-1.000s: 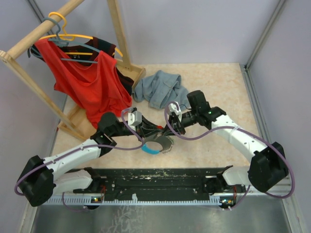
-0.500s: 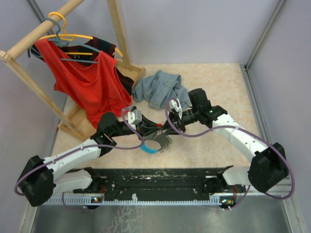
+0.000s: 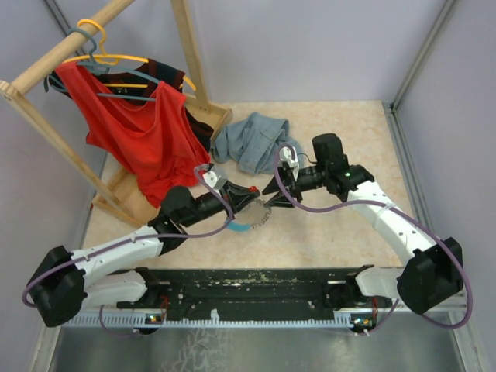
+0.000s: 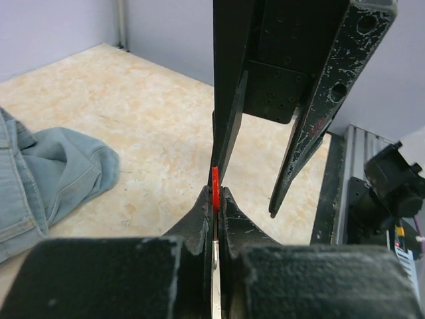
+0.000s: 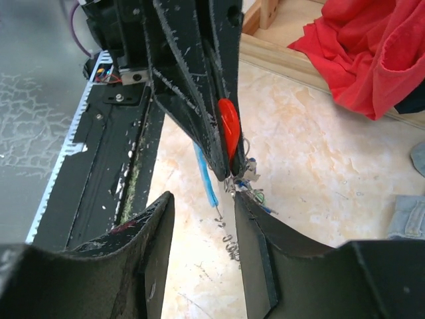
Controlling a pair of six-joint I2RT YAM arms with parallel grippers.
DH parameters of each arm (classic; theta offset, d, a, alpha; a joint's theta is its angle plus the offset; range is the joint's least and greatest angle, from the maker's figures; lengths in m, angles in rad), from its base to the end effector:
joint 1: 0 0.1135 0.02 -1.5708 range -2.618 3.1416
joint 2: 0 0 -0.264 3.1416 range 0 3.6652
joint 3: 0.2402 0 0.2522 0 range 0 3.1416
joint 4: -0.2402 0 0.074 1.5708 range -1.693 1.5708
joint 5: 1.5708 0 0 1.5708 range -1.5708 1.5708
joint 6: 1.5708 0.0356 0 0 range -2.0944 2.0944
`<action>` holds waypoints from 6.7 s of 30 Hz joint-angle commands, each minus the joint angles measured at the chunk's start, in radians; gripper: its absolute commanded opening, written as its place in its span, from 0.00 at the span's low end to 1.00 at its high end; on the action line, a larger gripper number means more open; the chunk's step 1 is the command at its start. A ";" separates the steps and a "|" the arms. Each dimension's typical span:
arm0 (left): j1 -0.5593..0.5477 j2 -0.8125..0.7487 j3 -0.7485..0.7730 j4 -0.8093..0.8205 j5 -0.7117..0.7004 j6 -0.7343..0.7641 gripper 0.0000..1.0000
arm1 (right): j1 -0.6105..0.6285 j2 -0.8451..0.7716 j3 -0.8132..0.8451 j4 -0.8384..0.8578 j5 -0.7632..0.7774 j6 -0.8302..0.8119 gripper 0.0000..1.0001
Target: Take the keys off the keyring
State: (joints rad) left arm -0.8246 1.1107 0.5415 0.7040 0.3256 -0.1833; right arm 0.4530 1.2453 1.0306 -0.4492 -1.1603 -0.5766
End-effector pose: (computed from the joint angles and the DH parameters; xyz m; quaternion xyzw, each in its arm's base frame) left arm 0.1601 -0.1900 0.2830 0.3205 0.5776 -0.4522 0.5993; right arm 0.2169 0.1419 0.3157 -0.5792 0.5362 0.4692 0.3961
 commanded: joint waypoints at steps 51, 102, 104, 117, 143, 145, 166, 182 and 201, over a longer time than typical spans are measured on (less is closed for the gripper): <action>0.083 0.040 -0.014 0.381 0.467 -0.036 0.00 | 0.089 0.002 0.011 -0.045 -0.082 -0.172 0.25; 0.097 0.084 0.004 0.478 0.635 -0.072 0.00 | 0.131 0.017 0.013 -0.087 -0.163 -0.210 0.28; 0.097 0.087 0.007 0.477 0.634 -0.074 0.00 | 0.136 0.019 0.011 -0.079 -0.161 -0.203 0.28; 0.097 0.111 0.012 0.503 0.638 -0.097 0.00 | 0.144 0.019 0.003 -0.016 -0.142 -0.131 0.15; 0.145 -0.024 -0.133 0.366 0.548 -0.008 0.03 | 0.082 -0.006 0.114 -0.288 -0.267 -0.320 0.00; 0.145 -0.014 -0.124 0.329 0.559 -0.003 0.02 | 0.082 -0.006 0.113 -0.284 -0.261 -0.316 0.00; 0.147 -0.094 -0.046 0.281 0.472 -0.030 0.00 | 0.128 0.015 0.021 -0.182 -0.136 -0.344 0.00; 0.147 -0.108 -0.030 0.332 0.469 -0.060 0.00 | 0.141 0.023 -0.017 -0.038 -0.088 -0.208 0.00; 0.150 -0.090 -0.003 0.318 0.279 0.009 0.00 | 0.079 0.007 -0.300 1.203 -0.052 0.646 0.00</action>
State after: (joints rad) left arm -0.6819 1.0222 0.4637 0.9344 0.7166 -0.2218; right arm 0.5640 1.2652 0.8211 0.2028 -1.2461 -0.2775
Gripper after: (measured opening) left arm 0.014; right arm 0.008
